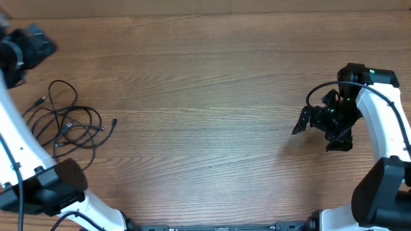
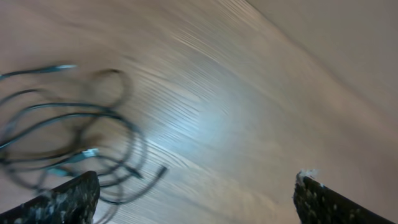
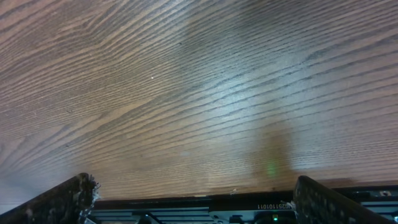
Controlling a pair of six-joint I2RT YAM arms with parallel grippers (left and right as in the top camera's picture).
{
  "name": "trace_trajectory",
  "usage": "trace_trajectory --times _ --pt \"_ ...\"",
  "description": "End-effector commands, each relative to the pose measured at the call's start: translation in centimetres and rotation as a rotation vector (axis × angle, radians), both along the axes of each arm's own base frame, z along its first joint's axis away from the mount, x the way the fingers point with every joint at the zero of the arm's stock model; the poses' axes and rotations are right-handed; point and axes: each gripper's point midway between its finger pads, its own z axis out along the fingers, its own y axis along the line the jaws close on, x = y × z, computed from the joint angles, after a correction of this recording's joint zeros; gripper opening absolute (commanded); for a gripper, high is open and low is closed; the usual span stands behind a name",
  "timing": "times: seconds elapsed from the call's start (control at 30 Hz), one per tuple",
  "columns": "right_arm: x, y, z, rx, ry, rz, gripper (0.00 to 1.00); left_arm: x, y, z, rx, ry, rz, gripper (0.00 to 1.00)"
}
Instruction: Untangle cables
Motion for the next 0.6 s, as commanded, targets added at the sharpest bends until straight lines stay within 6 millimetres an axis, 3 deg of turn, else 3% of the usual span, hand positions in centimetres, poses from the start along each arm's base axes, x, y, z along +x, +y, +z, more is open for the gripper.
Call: trace_trajectory --times 0.0,0.27,0.57 --pt "0.5 -0.1 0.6 0.001 -0.034 -0.002 1.00 0.5 -5.8 0.0 0.039 0.005 -0.280 0.99" --pt "0.5 -0.1 0.6 0.001 -0.035 -0.002 1.00 -2.1 -12.4 -2.5 0.109 0.207 -0.436 0.99" --pt "0.2 0.0 0.7 0.004 -0.023 -0.002 1.00 -2.7 -17.1 -3.9 0.123 0.263 -0.526 1.00"
